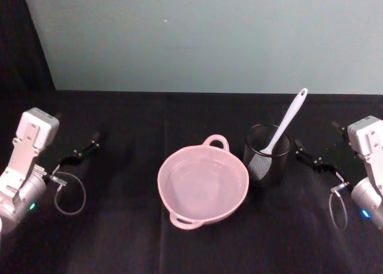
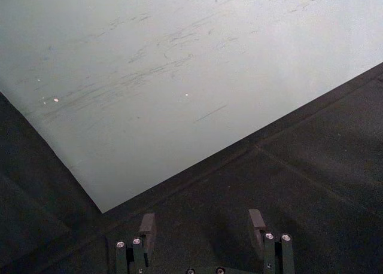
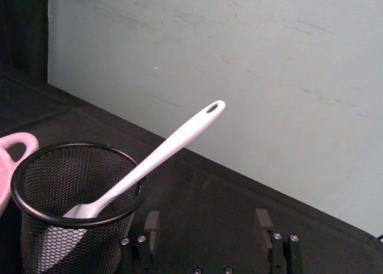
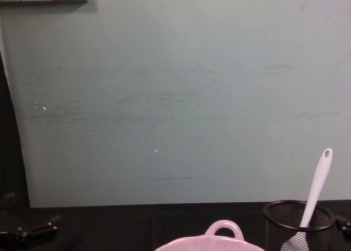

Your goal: Use the one hand to pick up the spoon and stir the clear water in the bowl.

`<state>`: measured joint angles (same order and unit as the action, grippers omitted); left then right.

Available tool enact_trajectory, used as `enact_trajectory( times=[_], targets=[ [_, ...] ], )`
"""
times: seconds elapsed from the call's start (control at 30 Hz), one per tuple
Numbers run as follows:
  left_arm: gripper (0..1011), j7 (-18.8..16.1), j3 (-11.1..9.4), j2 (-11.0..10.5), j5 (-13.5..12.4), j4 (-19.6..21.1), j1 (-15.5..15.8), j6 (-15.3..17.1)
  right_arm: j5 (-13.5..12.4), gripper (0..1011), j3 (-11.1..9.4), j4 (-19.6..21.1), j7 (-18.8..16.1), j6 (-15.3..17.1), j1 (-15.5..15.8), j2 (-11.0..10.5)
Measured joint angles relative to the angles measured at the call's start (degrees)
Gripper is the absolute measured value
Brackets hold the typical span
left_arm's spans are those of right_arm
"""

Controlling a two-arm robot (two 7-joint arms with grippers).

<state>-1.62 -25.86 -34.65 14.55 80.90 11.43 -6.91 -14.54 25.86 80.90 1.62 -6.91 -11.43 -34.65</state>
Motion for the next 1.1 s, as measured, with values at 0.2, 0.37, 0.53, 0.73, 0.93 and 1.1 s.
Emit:
enact_trajectory(
  times=[0.2,0.37,0.53,0.73,0.93,1.1],
  targets=[
    [1005,0.0,0.0,0.0,0.0,0.0,0.0,0.0,0.0,1003,0.0,0.0,0.0,0.0,0.0,0.0],
    [1005,0.0,0.0,0.0,0.0,0.0,0.0,0.0,0.0,1003,0.0,0.0,0.0,0.0,0.0,0.0],
    [1005,0.0,0.0,0.0,0.0,0.0,0.0,0.0,0.0,1003,0.0,0.0,0.0,0.0,0.0,0.0],
    [1005,0.0,0.0,0.0,0.0,0.0,0.0,0.0,0.0,1003,0.0,0.0,0.0,0.0,0.0,0.0],
    [1005,0.0,0.0,0.0,0.0,0.0,0.0,0.0,0.0,1003,0.0,0.0,0.0,0.0,0.0,0.0],
    [1005,0.0,0.0,0.0,0.0,0.0,0.0,0.0,0.0,1003,0.0,0.0,0.0,0.0,0.0,0.0]
  ],
)
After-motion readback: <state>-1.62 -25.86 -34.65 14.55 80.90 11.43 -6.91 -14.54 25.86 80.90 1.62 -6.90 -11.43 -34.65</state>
